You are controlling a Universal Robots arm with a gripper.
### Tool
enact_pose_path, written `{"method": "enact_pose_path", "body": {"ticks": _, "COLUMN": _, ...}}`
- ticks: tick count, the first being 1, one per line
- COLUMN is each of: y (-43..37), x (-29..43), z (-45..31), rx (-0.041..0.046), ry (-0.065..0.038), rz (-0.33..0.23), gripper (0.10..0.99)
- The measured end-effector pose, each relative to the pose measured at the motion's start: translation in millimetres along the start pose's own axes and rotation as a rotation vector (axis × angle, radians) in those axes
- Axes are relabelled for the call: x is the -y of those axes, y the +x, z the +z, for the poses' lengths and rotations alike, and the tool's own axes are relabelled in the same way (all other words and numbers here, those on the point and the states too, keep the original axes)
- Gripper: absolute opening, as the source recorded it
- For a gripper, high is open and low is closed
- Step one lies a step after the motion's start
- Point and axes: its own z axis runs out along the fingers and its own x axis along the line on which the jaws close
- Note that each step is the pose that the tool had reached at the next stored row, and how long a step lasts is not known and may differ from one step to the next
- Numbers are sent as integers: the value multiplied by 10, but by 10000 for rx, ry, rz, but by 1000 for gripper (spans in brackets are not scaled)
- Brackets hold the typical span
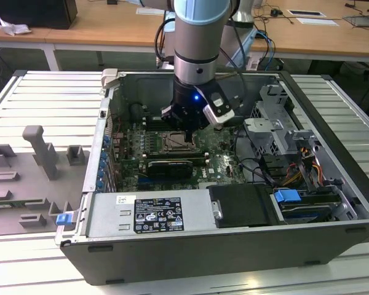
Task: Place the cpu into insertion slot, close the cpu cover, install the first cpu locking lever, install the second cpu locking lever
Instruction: 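Install the second cpu locking lever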
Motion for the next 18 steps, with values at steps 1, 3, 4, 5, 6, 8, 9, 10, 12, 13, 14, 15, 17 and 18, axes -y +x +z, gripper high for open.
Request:
{"method": "enact_pose_path", "body": {"ticks": 1, "y": 13, "x": 20, "z": -1, "rx": 1, "ry": -25, "rz": 2, "gripper": 106}}
{"method": "enact_pose_path", "body": {"ticks": 3, "y": 50, "x": 51, "z": -2, "rx": 4, "ry": -63, "rz": 3, "gripper": 106}}
{"method": "enact_pose_path", "body": {"ticks": 4, "y": 75, "x": 64, "z": -2, "rx": 4, "ry": -73, "rz": 2, "gripper": 106}}
{"method": "enact_pose_path", "body": {"ticks": 5, "y": 104, "x": 79, "z": -3, "rx": 4, "ry": -78, "rz": 3, "gripper": 106}}
{"method": "enact_pose_path", "body": {"ticks": 6, "y": 163, "x": 101, "z": -4, "rx": 4, "ry": -81, "rz": 3, "gripper": 106}}
{"method": "enact_pose_path", "body": {"ticks": 8, "y": 233, "x": 118, "z": -4, "rx": 4, "ry": -83, "rz": 2, "gripper": 106}}
{"method": "enact_pose_path", "body": {"ticks": 9, "y": 295, "x": 124, "z": 5, "rx": 5, "ry": -84, "rz": 4, "gripper": 106}}
{"method": "enact_pose_path", "body": {"ticks": 10, "y": 348, "x": 124, "z": 30, "rx": 5, "ry": -85, "rz": 2, "gripper": 106}}
{"method": "enact_pose_path", "body": {"ticks": 12, "y": 399, "x": 125, "z": 62, "rx": 5, "ry": -84, "rz": 4, "gripper": 106}}
{"method": "enact_pose_path", "body": {"ticks": 13, "y": 419, "x": 125, "z": 80, "rx": 5, "ry": -85, "rz": 5, "gripper": 106}}
{"method": "enact_pose_path", "body": {"ticks": 14, "y": 443, "x": 127, "z": 114, "rx": 5, "ry": -84, "rz": 3, "gripper": 106}}
{"method": "enact_pose_path", "body": {"ticks": 15, "y": 452, "x": 127, "z": 133, "rx": 5, "ry": -85, "rz": 3, "gripper": 106}}
{"method": "enact_pose_path", "body": {"ticks": 17, "y": 470, "x": 128, "z": 154, "rx": 9, "ry": -208, "rz": 4, "gripper": 106}}
{"method": "enact_pose_path", "body": {"ticks": 18, "y": 476, "x": 129, "z": 157, "rx": 17, "ry": -358, "rz": 8, "gripper": 106}}
